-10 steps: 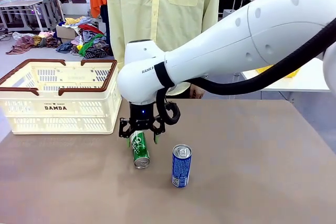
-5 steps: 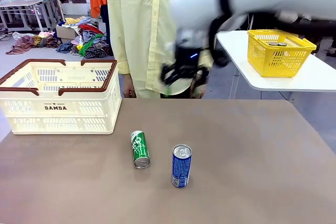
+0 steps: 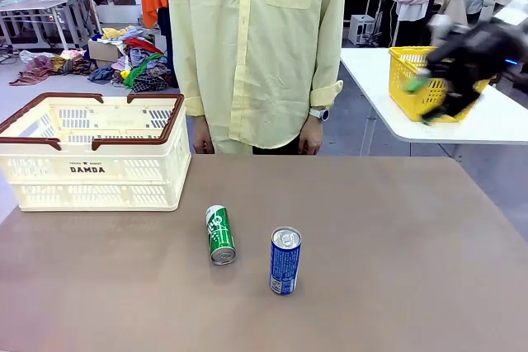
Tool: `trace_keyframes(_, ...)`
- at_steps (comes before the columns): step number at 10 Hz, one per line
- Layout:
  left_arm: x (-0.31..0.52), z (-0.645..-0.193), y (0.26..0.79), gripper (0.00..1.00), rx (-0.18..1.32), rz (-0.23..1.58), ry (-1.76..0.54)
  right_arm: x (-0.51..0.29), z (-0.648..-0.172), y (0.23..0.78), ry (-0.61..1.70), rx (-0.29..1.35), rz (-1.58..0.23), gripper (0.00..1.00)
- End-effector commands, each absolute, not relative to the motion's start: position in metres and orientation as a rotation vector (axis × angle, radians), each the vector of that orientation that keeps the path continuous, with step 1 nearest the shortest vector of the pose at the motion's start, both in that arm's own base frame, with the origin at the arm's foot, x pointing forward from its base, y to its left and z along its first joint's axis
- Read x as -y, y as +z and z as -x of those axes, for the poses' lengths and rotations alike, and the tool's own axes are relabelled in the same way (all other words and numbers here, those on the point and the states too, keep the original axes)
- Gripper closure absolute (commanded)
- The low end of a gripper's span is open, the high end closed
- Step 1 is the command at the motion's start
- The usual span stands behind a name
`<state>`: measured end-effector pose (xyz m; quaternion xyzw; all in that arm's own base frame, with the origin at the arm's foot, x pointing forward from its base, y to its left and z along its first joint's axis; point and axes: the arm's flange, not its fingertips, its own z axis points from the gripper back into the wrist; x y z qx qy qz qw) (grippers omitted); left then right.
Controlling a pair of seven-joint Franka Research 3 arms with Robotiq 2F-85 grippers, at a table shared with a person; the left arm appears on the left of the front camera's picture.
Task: Place the drinks into the Shopping basket.
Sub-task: Pick up one drink and place it into the Shopping basket.
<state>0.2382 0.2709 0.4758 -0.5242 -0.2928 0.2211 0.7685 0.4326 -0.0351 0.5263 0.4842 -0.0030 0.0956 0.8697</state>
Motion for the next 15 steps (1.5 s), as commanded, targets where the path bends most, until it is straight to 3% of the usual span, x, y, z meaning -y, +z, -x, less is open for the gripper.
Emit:
trace_keyframes(1,-0.271,-0.238,0.476,0.0,0.657,1.153,0.462,0.079,-0.403,0.487,0.022,0.033,-1.199,0.0)
trace_keyframes(4,-0.271,-0.238,0.476,0.0,0.657,1.153,0.462,0.094,-0.379,0.428,-0.17,0.073,-1.243,0.0)
trace_keyframes(5,-0.271,-0.238,0.476,0.0,0.657,1.153,0.462,0.121,-0.377,0.455,-0.059,0.009,-1.24,0.0)
trace_keyframes(12,-0.271,-0.238,0.476,0.0,0.636,1.137,0.479,0.121,-0.377,0.455,-0.059,0.009,-1.24,0.0)
trace_keyframes(13,-0.234,-0.248,0.506,0.0,0.577,0.977,0.521,0.121,-0.377,0.455,-0.059,0.009,-1.24,0.0)
trace_keyframes(15,-0.139,-0.274,0.571,0.0,0.453,0.75,0.334,0.121,-0.377,0.455,-0.059,0.009,-1.24,0.0)
